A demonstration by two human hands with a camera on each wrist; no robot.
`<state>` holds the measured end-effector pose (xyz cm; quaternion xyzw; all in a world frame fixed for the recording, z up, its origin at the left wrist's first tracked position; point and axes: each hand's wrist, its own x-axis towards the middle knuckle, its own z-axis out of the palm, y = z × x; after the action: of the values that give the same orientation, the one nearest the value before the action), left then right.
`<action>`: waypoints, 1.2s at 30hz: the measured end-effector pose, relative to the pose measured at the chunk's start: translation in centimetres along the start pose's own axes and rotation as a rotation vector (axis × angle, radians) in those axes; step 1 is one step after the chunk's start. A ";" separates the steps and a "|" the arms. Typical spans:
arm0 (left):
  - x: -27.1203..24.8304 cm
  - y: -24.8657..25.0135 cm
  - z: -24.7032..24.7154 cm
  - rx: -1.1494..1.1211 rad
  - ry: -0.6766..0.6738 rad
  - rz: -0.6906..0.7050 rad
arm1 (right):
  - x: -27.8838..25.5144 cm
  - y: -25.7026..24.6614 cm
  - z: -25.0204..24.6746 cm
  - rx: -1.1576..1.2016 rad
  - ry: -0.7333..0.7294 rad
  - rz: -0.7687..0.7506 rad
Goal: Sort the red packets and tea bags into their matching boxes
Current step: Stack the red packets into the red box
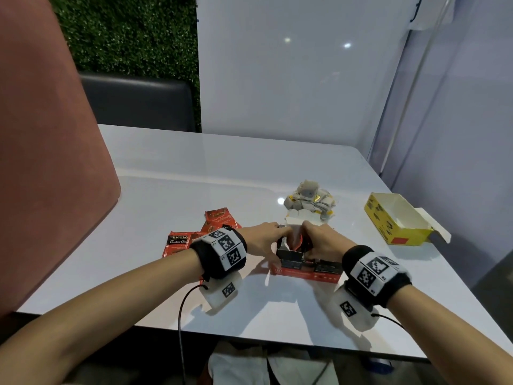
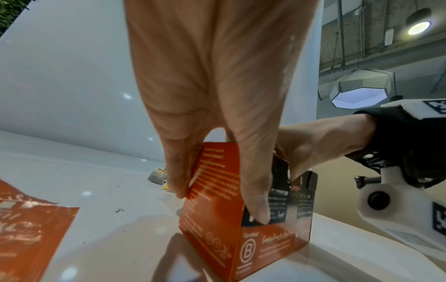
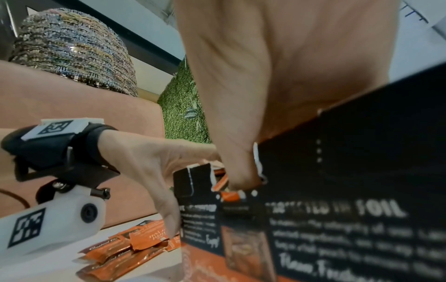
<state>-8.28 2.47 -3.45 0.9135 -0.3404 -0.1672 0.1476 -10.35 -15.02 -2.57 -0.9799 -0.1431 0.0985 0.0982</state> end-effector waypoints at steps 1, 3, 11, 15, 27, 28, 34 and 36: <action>-0.1 0.1 0.0 -0.026 0.010 -0.005 | -0.1 -0.2 0.0 0.020 0.014 0.000; -0.3 0.2 0.1 -0.089 0.027 -0.015 | -0.3 -0.8 0.0 0.064 0.048 -0.014; -1.0 0.7 -0.1 -0.155 0.021 -0.060 | -1.5 -2.2 0.1 0.127 0.121 -0.048; -0.6 0.9 0.1 -0.162 0.017 -0.067 | -1.7 -2.8 -0.2 0.062 0.104 0.023; 1.0 1.5 0.0 -0.146 0.014 -0.057 | 0.7 -3.5 -0.9 -0.279 -0.134 0.041; 1.1 1.5 -0.1 -0.137 0.015 -0.058 | 0.6 -3.7 -1.0 -0.284 -0.139 0.043; 0.3 0.5 -0.1 -0.185 0.024 -0.082 | -0.7 -3.5 -1.6 -0.215 -0.079 -0.013; -1.1 -0.2 -0.8 -0.227 0.051 -0.101 | -0.8 -3.0 -1.7 -0.158 -0.077 0.011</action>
<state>-8.62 3.50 -2.56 0.9109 -0.2688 -0.1885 0.2499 -11.51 -12.76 -0.12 -0.9808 -0.1486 0.1253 0.0145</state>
